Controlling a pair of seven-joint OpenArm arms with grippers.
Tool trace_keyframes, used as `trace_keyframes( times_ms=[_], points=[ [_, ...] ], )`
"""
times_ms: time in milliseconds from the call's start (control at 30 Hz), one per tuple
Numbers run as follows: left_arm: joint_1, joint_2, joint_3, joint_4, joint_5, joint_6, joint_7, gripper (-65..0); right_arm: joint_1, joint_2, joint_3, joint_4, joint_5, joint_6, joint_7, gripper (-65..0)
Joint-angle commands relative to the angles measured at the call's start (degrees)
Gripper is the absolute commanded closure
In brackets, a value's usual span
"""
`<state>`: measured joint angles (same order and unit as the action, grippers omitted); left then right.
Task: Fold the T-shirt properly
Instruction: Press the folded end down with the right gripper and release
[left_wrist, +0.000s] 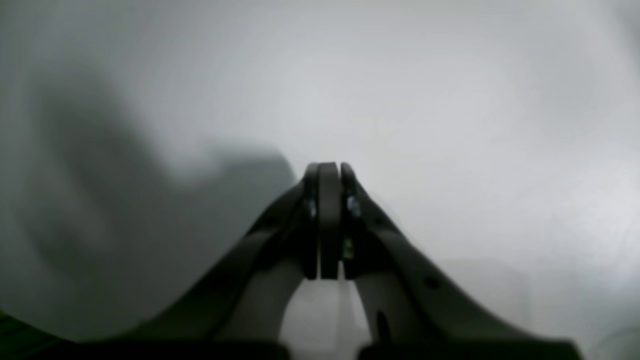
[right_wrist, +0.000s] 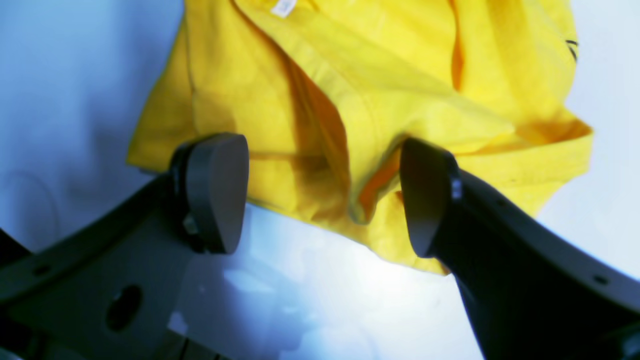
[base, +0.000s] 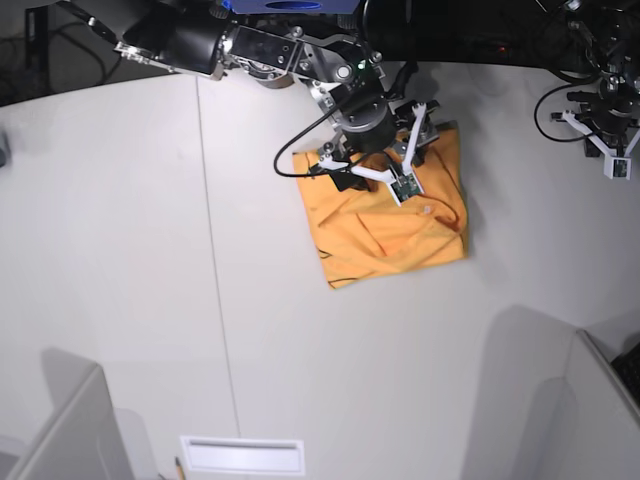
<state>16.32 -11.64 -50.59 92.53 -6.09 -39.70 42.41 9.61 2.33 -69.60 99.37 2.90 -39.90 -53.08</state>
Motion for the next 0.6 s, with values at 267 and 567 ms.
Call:
trace_keyframes(
  times_ms=[267,567],
  points=[
    [-0.1,-1.1,-0.4,-1.4,-0.5,-0.3,-1.1,0.0,2.0,-1.0,2.3,1.1,-0.7,-0.1,3.6,0.0],
    [-0.6,-1.1,-0.4,-1.2,-0.5,-0.3,-1.1,0.0,1.8,-6.0,0.3,1.3,-0.5,3.6,4.1,0.0]
  ],
)
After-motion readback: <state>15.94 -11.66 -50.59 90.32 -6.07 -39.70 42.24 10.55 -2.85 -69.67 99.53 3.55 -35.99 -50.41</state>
